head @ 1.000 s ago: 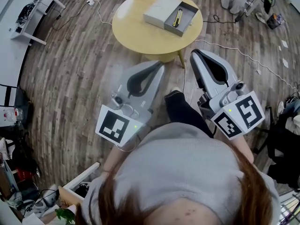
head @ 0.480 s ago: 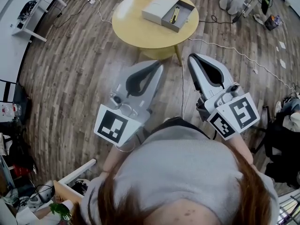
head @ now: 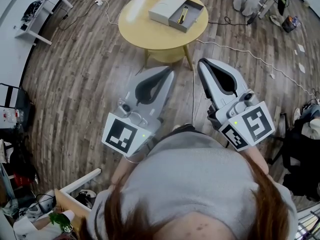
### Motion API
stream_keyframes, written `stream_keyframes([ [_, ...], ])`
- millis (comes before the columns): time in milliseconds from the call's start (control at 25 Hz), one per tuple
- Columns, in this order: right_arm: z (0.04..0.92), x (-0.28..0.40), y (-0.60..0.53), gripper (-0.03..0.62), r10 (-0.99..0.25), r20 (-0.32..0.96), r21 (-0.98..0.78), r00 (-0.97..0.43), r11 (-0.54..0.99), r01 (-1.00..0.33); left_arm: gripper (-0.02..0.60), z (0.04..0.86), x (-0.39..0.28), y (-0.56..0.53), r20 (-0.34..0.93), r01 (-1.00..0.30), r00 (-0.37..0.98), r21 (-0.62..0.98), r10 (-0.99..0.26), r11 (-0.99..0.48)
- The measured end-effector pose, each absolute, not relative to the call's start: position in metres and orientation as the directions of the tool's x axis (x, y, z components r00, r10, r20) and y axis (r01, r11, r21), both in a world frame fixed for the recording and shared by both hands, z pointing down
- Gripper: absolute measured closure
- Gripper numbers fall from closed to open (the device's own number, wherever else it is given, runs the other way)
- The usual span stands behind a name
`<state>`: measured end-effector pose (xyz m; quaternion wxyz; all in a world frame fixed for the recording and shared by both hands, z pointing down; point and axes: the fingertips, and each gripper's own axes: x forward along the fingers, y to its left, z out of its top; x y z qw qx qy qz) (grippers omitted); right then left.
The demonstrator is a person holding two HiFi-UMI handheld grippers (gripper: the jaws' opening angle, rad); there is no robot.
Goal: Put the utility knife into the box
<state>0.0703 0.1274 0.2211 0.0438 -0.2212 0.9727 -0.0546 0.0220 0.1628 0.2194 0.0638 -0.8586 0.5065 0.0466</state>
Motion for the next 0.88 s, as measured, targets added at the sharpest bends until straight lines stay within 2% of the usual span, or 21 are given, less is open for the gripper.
stream_keyframes([
  [880, 0.216, 0.083, 0.12, 0.591, -0.416, -0.095, -0.157, -0.904, 0.904, -0.399, 0.578, 0.216, 0.04, 0.156, -0.13, -0.871, 0.491, -0.076, -0.861, -0.485],
])
